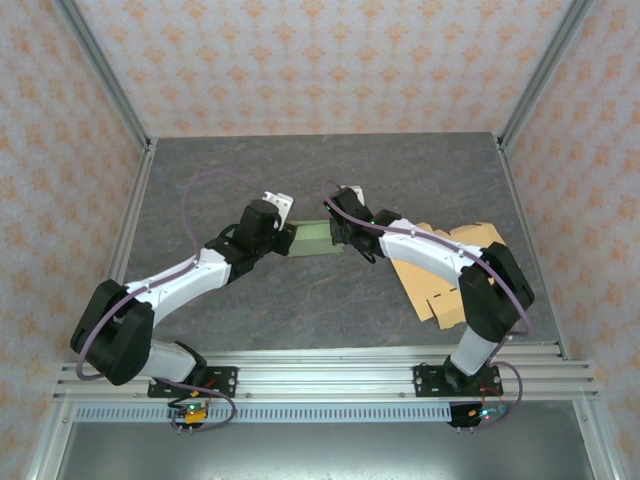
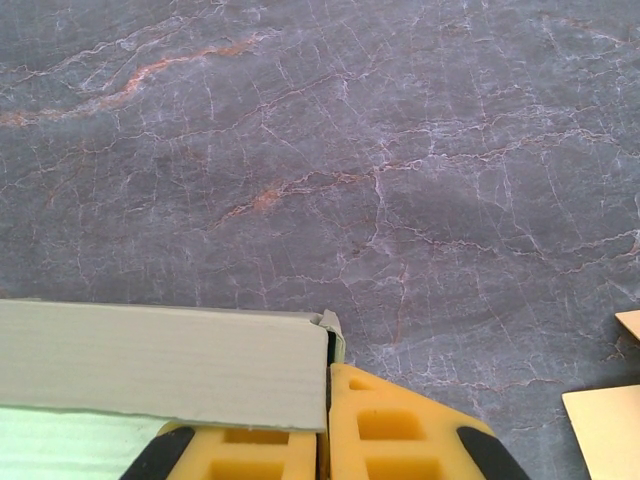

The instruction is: Fold the paper box

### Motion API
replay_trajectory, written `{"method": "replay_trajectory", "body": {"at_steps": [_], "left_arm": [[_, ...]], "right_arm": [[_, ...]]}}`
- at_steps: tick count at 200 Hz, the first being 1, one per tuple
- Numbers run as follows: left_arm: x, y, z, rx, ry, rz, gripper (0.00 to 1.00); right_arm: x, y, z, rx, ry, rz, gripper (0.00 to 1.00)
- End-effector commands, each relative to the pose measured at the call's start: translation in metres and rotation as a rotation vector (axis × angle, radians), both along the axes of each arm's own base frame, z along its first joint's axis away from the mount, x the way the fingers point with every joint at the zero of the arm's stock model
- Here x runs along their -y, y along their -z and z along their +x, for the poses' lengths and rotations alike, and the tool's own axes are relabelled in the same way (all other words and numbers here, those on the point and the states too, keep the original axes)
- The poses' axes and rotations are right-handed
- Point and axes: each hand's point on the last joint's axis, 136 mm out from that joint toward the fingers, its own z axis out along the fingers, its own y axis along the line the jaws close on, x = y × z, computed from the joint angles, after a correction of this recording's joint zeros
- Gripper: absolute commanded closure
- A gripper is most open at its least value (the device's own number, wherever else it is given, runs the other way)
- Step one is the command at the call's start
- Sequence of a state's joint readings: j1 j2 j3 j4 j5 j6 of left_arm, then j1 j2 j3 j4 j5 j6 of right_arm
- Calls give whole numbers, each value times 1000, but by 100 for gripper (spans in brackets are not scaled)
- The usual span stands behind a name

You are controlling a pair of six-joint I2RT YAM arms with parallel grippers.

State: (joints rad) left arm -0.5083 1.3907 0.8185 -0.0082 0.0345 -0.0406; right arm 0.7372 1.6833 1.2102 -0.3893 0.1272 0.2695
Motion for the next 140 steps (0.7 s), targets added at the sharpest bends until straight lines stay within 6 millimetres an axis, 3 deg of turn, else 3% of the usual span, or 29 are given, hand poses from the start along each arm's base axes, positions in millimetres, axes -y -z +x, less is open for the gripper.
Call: {"method": "replay_trajectory", "body": {"at_steps": [1,16,60,140], "left_arm": [[-10,-4,6,-14,-48,5,79],[-8,-7,6,-25,-50,-12,90],[4,-27,6,-39,-70,-153,91],[13,-28,7,-92,-145,-321,91]], "right_arm": [[5,15,-7,-54,7,-45,91],[5,15,-7,-54,9,-46,91],[2,18,-6,-52,21,-58,91],[-4,23,-5,-50,31,-91,91]]}}
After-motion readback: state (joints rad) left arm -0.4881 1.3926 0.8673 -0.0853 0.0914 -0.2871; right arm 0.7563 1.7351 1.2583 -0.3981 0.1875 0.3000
